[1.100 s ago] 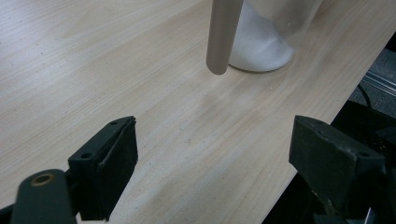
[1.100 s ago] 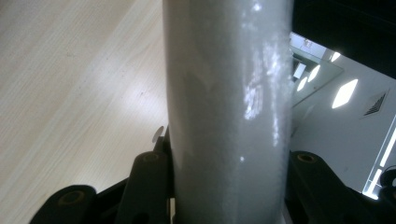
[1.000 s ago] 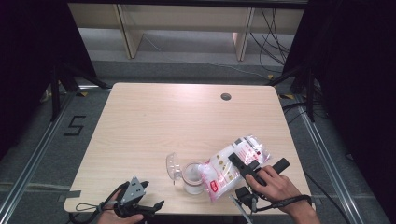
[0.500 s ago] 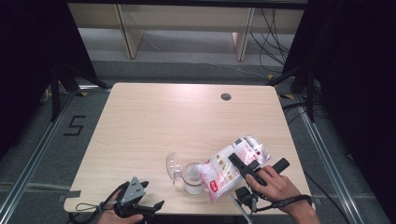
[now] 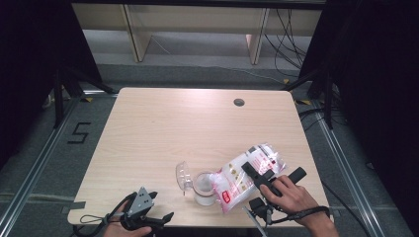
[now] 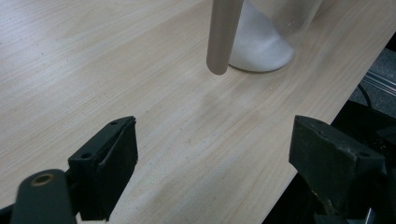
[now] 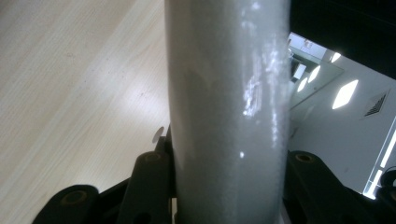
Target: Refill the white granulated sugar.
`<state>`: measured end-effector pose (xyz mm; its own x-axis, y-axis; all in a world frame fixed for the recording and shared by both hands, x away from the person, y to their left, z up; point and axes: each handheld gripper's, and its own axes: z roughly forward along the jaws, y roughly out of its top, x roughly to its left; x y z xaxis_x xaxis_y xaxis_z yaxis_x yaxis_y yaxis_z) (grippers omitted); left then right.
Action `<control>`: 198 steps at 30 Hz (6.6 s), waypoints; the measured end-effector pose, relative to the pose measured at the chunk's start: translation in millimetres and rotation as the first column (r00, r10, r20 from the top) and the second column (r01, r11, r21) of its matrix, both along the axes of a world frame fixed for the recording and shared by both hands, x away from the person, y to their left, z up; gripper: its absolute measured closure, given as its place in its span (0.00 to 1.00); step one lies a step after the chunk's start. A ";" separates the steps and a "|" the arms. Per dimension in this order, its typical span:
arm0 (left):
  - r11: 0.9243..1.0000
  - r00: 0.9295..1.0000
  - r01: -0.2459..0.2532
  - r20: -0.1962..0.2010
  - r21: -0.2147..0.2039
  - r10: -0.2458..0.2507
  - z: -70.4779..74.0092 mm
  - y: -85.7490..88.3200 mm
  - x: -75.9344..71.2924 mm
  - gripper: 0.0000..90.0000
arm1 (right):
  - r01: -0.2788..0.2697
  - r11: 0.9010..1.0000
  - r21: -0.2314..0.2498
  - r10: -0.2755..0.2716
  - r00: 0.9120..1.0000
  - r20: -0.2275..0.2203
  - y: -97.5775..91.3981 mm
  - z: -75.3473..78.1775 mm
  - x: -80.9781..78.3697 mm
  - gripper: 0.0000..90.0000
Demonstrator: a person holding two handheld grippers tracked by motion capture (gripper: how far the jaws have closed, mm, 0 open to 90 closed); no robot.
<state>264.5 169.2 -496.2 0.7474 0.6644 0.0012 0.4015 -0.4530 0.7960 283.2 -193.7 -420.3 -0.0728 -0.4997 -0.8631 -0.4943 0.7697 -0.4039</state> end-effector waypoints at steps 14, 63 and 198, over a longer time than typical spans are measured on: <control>1.000 1.000 -0.002 0.000 -0.003 0.002 -0.2 -0.3 0.0 0.17 | 0.008 1.000 0.000 -0.008 1.000 -0.005 -0.7 0.9 -0.3 0.73; 1.000 1.000 0.005 0.021 0.022 -0.006 0.5 1.2 1.8 0.17 | -0.001 1.000 0.001 0.001 1.000 -0.019 -0.2 0.0 -0.1 0.75; 1.000 1.000 -0.001 -0.003 0.004 0.001 0.2 -0.2 -0.1 0.17 | -0.003 0.999 -0.038 0.002 1.000 -0.005 1.8 7.8 -5.1 0.79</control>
<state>264.4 169.1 -496.0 0.7466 0.6653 0.0013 0.4046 -0.4556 0.7929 278.2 -191.9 -412.4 -0.0761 -0.5325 -0.8430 -0.4985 0.7525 -0.4304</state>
